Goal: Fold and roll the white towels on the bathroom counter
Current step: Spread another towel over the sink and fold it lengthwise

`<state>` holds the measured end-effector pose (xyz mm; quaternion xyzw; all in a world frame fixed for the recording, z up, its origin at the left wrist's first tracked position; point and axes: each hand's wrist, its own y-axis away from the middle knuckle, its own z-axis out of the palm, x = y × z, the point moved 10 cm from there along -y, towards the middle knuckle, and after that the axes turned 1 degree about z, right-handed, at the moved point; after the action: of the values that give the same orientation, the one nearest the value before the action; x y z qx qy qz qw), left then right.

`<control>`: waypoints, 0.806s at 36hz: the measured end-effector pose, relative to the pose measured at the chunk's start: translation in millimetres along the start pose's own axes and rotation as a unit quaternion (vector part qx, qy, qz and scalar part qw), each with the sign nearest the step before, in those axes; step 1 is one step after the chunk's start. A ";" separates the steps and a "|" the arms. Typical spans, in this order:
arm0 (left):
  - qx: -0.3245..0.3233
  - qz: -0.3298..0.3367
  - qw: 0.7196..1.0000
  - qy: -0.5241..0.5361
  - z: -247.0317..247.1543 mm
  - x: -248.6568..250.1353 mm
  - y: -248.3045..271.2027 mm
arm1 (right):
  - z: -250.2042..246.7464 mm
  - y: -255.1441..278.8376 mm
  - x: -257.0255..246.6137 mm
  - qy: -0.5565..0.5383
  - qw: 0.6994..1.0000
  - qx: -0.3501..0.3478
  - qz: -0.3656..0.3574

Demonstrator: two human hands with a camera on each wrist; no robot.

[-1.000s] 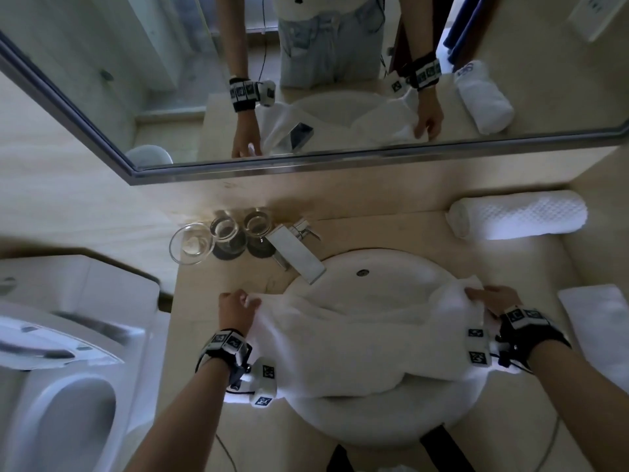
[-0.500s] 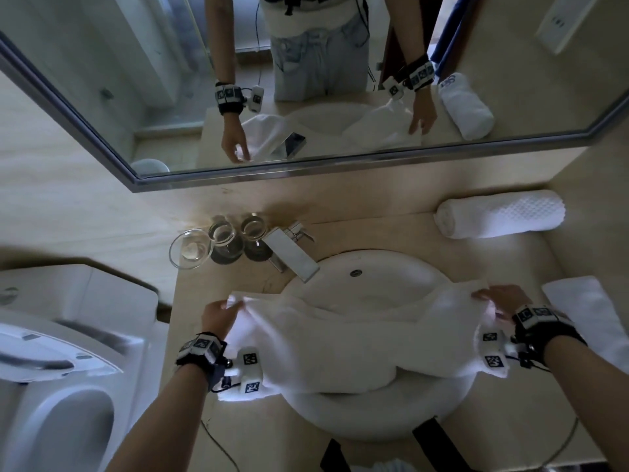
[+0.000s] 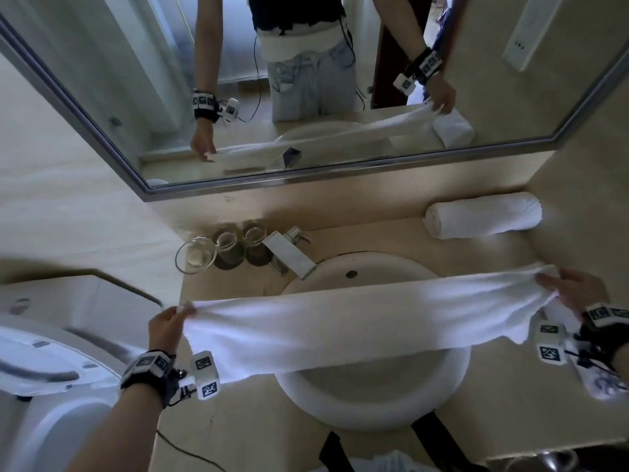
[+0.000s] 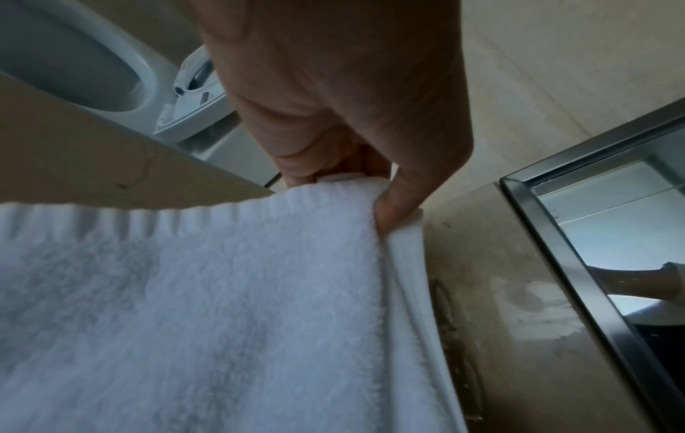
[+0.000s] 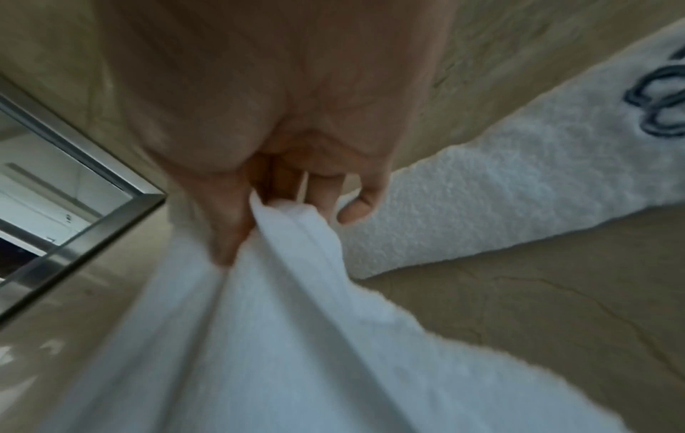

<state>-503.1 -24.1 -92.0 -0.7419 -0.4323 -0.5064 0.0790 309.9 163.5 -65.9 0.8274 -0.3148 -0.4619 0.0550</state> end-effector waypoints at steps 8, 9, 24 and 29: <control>-0.040 0.042 0.998 0.023 -1.2 29.6 2.3 | -10.4 6.0 0.0 -0.008 0.999 0.021 -0.029; -0.040 0.051 0.998 0.021 -5.1 33.7 1.4 | -12.0 8.4 -0.9 0.009 1.000 0.018 -0.024; 0.014 0.140 0.984 0.106 -45.6 118.4 -14.5 | -38.4 32.9 -85.2 -0.062 0.991 0.034 -0.116; -0.071 0.123 0.990 0.008 -32.1 103.0 -6.7 | -7.7 41.8 -63.5 -0.041 0.996 -0.068 -0.048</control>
<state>-518.2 20.1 5.5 -0.7887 -0.3003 -0.5286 0.0912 272.6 164.9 0.7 0.8165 -0.2440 -0.5176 0.0759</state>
